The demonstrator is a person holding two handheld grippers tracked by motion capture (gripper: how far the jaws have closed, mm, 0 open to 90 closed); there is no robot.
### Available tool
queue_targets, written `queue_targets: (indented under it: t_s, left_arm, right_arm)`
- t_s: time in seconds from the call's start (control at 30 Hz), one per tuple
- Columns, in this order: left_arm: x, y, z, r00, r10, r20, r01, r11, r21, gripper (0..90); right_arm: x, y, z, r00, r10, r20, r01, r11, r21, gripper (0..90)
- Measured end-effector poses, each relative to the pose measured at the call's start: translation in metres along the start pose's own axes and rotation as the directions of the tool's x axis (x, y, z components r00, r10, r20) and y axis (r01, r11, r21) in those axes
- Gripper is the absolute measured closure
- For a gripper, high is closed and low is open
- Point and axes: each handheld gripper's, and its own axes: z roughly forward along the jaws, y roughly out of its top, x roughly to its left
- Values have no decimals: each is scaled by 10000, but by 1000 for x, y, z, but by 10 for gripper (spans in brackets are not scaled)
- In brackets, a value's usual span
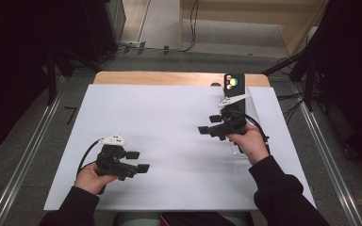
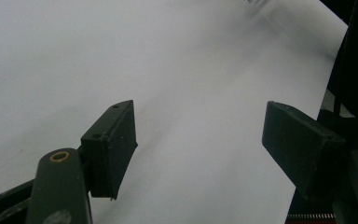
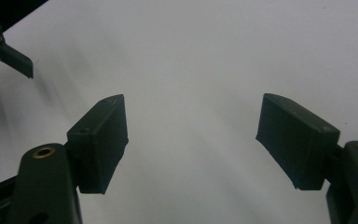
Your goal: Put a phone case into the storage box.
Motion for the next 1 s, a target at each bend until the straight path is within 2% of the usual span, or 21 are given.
queue_targets:
  t_s: [0.13, 0.43, 0.63, 1.0]
  left_arm:
    - [0, 0, 0, 10000, -11, 23, 11, 10000, 7, 263]
    - [0, 0, -1, 10000, -3, 74, 3, 10000, -11, 263]
    - [-1, 0, -1, 9999, 38, 95, -38, 10000, -9, 263]
    - [-1, -1, 0, 9999, 70, 155, -70, 10000, -13, 263]
  right_arm:
    - [7, -7, -3, 9998, -180, -52, 179, 9998, -27, 222]
    - [18, -20, -4, 9998, -194, -16, 194, 9998, 98, 217]
    - [22, -31, -5, 10000, 34, 7, -34, 10000, 26, 217]
    - [29, -49, -5, 9997, -216, 96, 213, 9993, 312, 217]
